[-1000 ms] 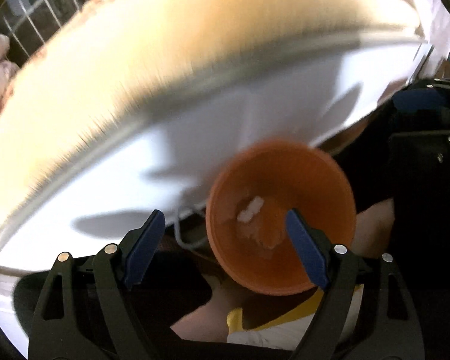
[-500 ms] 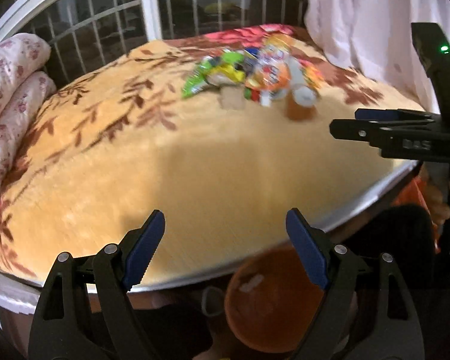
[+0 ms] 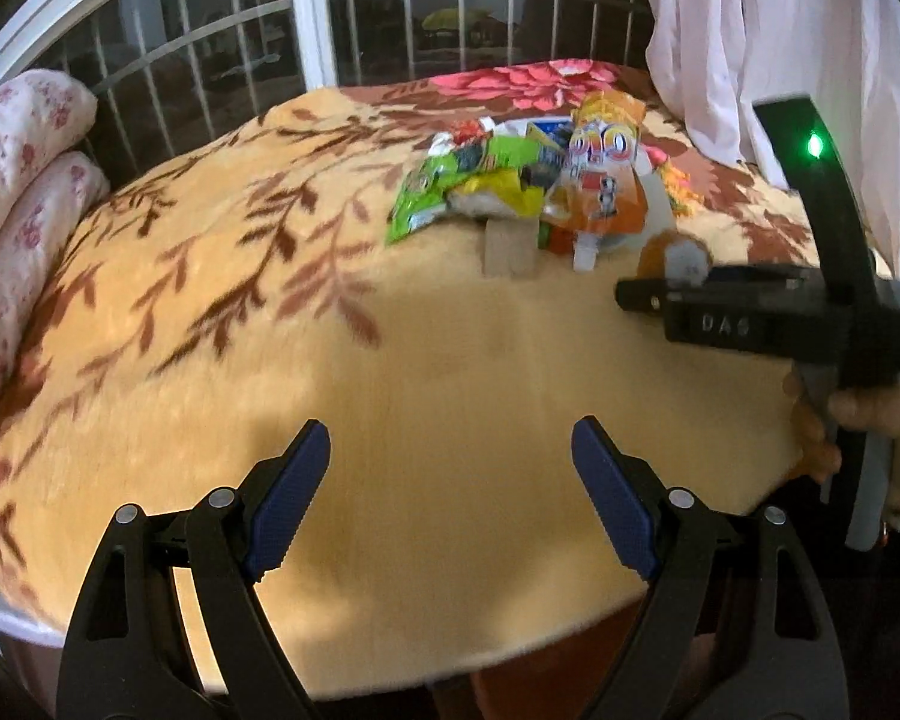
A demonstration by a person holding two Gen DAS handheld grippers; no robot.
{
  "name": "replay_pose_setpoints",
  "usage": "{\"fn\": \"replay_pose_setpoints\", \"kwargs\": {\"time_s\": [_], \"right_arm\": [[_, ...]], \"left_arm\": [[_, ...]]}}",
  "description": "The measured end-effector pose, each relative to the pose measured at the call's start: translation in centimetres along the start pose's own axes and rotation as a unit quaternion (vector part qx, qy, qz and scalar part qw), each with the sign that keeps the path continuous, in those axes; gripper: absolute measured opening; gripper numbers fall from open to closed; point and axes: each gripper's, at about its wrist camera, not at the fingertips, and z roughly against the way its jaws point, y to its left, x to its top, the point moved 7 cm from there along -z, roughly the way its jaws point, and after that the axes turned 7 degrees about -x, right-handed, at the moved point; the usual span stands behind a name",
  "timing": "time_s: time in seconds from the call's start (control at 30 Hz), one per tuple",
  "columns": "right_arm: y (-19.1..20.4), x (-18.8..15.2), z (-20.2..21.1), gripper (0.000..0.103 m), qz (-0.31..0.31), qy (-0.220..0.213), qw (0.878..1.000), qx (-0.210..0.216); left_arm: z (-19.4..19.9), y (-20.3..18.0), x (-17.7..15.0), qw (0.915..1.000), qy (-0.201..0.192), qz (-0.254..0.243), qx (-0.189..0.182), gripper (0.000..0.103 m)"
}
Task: Collect trash
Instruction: 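Grasp the brown cup with white tissue using the right tool, then grasp the green snack bag with the left tool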
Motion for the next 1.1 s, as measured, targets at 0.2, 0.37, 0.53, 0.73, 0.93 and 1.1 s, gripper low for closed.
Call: {"fn": "replay_pose_setpoints", "kwargs": {"time_s": [0.2, 0.37, 0.53, 0.73, 0.93, 1.1], "right_arm": [[-2.1, -0.2, 0.6, 0.023, -0.031, -0.016, 0.999, 0.021], [-4.1, -1.7, 2.0, 0.023, -0.054, -0.022, 0.998, 0.036], [-5.0, -2.5, 2.6, 0.024, -0.067, -0.024, 0.996, 0.056], [-5.1, -2.4, 2.4, 0.024, -0.066, -0.030, 0.995, 0.063], [-5.1, -2.4, 2.4, 0.024, -0.065, -0.036, 0.995, 0.063], [-4.8, -2.3, 3.6, 0.024, -0.064, -0.043, 0.995, 0.060]], "left_arm": [[-3.5, -0.6, 4.5, 0.9993, 0.006, 0.001, -0.036, 0.081], [-5.8, -1.4, 9.1, 0.9978, -0.012, 0.016, -0.064, 0.081], [-8.9, -1.0, 11.6, 0.9986, -0.001, 0.027, -0.046, 0.081], [-11.7, 0.1, 12.6, 0.9999, 0.003, 0.013, 0.005, 0.078], [-11.9, 1.9, 12.5, 0.9989, -0.009, 0.043, 0.013, 0.035], [-6.7, 1.9, 12.0, 0.9975, -0.050, 0.049, 0.004, 0.032]]}}
